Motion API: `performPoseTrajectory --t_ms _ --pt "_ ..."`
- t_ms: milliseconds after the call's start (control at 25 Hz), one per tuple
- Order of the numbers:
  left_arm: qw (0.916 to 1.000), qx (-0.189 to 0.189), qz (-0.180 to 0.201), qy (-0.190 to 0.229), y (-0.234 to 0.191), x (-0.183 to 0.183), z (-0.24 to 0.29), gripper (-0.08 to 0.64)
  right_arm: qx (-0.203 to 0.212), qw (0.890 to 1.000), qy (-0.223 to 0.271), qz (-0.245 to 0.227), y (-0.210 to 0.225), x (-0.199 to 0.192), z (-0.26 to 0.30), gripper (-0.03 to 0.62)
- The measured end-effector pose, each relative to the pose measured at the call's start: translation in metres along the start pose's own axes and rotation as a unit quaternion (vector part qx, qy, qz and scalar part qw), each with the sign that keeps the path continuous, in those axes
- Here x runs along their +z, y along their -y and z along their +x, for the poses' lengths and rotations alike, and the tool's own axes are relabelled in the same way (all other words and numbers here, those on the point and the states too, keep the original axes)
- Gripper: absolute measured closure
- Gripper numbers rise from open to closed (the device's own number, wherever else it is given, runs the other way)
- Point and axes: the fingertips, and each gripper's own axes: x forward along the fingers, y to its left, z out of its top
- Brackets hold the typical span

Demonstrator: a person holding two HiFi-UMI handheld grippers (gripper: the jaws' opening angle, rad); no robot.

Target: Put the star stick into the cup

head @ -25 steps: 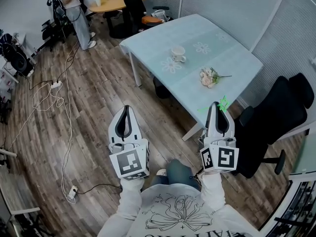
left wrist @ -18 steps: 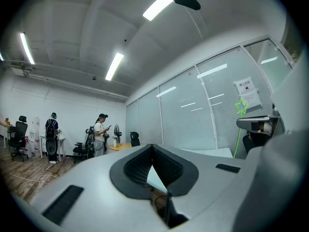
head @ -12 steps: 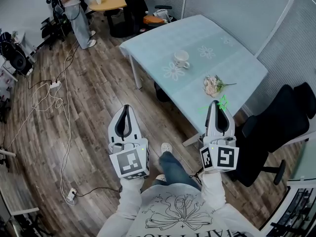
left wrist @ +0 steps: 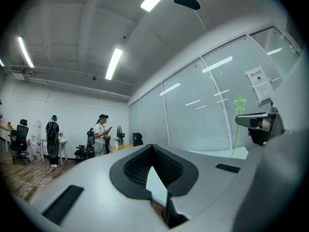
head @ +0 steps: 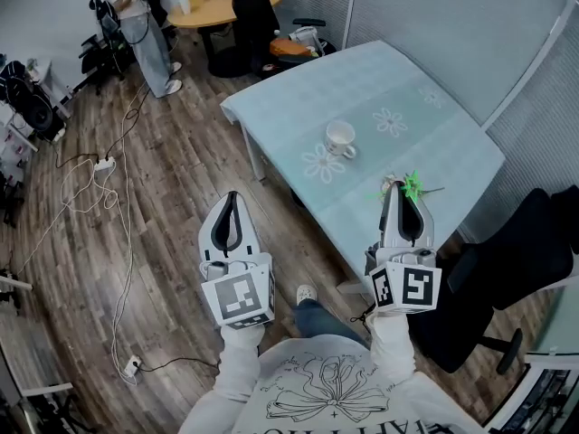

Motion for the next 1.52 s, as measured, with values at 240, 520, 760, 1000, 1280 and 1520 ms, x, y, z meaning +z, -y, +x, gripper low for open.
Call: performPoseTrajectory --t_ms 240,520,760,1000,1280,1520 --pt "0.9999 0.012 0.003 0.005 0.003 0.002 0.057 0.554 0.012 1.000 0.007 0.014 0.022 -0.012 0.062 0.578" --pt "0.9998 0.019 0.005 -0.002 0.007 0.003 0.104 0.554 0.015 1.000 0.007 0.018 0.040 -0.023 0.108 0.578" --pt "0.9999 0.011 0.008 -0.008 0.015 -0.005 0.139 0.554 0.010 1.000 0.005 0.026 0.056 -0.035 0.135 0.578" --pt "0.9998 -0.009 0.007 -0.016 0.018 -0.019 0.179 0.554 0.002 1.000 0.001 0.024 0.060 -0.053 0.162 0.578" --pt "0.9989 -0.041 0.004 -0.022 0.018 -0.030 0.246 0.554 -0.030 0.999 -0.009 0.025 0.073 -0.077 0.205 0.578" --pt "0.9966 -0.078 0.005 -0.026 0.017 -0.031 0.309 0.554 -0.053 0.998 -0.023 0.025 0.077 -0.094 0.251 0.578"
